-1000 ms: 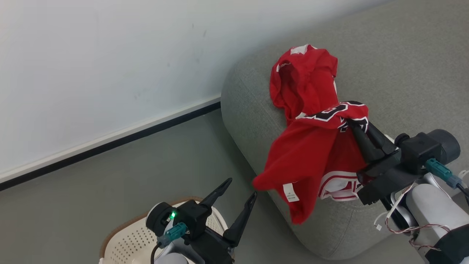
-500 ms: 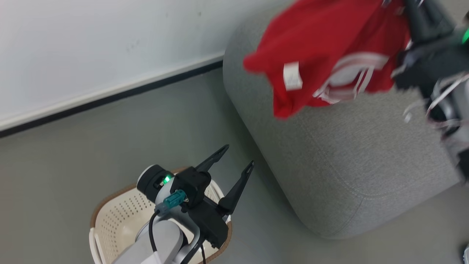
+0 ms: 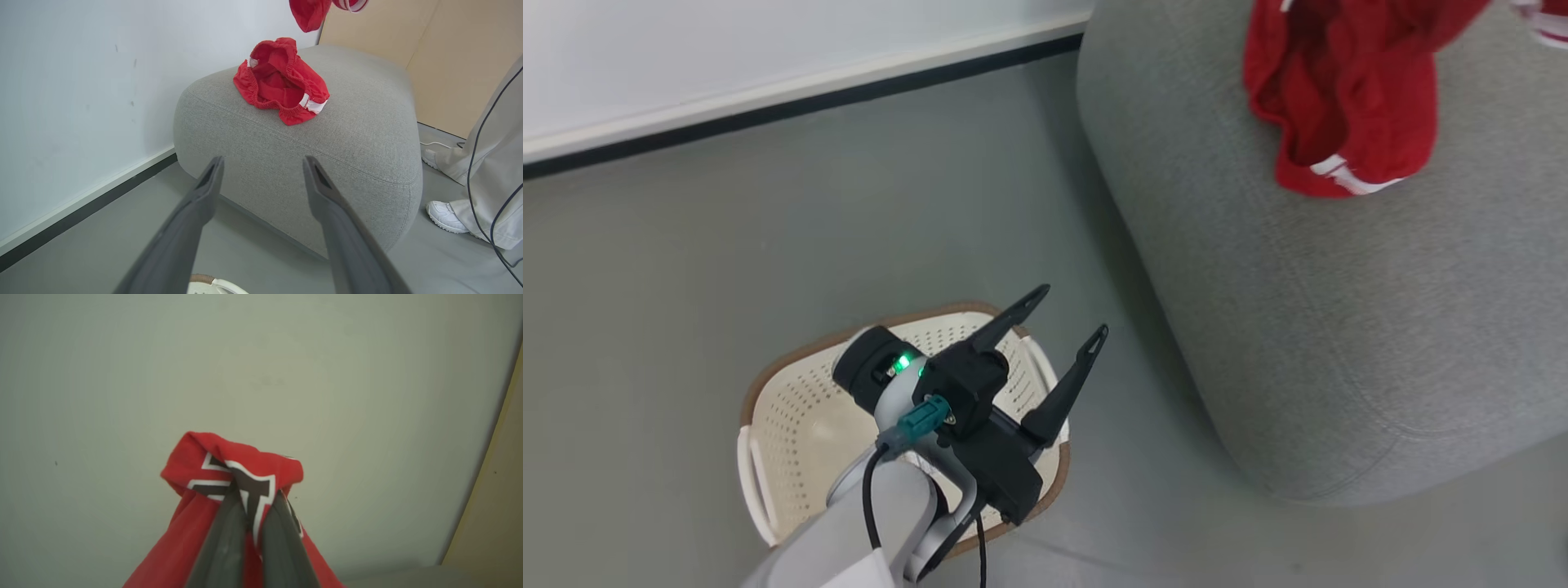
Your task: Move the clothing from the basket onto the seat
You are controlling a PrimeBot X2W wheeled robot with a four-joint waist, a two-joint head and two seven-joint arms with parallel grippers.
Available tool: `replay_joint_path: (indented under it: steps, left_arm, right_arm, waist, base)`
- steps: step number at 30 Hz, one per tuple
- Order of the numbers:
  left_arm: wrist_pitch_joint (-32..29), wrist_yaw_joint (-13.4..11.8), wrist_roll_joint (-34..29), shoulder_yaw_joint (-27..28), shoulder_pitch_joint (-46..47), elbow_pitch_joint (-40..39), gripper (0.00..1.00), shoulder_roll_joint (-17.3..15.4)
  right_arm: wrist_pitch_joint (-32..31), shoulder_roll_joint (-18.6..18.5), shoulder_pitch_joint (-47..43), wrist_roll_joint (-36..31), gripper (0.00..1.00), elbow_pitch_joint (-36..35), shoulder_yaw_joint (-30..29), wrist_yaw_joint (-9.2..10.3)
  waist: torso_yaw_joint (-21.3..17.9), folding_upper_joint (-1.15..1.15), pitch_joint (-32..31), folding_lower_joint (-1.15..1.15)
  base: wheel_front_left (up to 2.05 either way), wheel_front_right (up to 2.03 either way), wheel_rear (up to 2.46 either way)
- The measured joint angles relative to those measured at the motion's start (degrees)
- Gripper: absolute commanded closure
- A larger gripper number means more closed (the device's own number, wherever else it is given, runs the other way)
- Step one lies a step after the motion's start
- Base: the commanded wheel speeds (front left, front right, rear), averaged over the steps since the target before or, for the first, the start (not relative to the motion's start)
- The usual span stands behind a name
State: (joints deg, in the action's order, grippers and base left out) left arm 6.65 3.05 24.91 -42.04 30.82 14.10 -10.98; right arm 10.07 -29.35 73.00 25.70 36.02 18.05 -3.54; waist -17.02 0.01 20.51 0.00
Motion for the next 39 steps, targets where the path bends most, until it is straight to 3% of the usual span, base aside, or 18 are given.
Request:
replay_joint_path:
  steps: [9,21,39]
  left_arm:
    - [-0.5,0.0,-0.9,0.1,1.9,-0.9,0.0,-1.5]
    - [-2.3,0.0,-1.9,-1.1,3.7,-4.3,0.0,-1.4]
    - [-3.6,0.0,-3.4,-1.7,5.7,-5.7,0.0,-1.2]
  right_arm:
    - [0.1,-1.5,3.1,-0.6,1.0,7.8,-0.3,0.02]
    - [1.5,-1.5,4.9,-0.6,1.0,14.8,-1.1,1.59]
    - [1.5,4.5,1.1,-0.8,1.0,27.0,0.8,3.28]
  waist:
    - [3.3,0.0,4.0,0.0]
    - [4.3,0.0,8.1,0.0]
    - [6.2,0.0,12.7,-0.01]
  base:
    - [0.0,0.0,0.0]
    - [0.0,0.0,0.0]
    - [0.0,0.0,0.0]
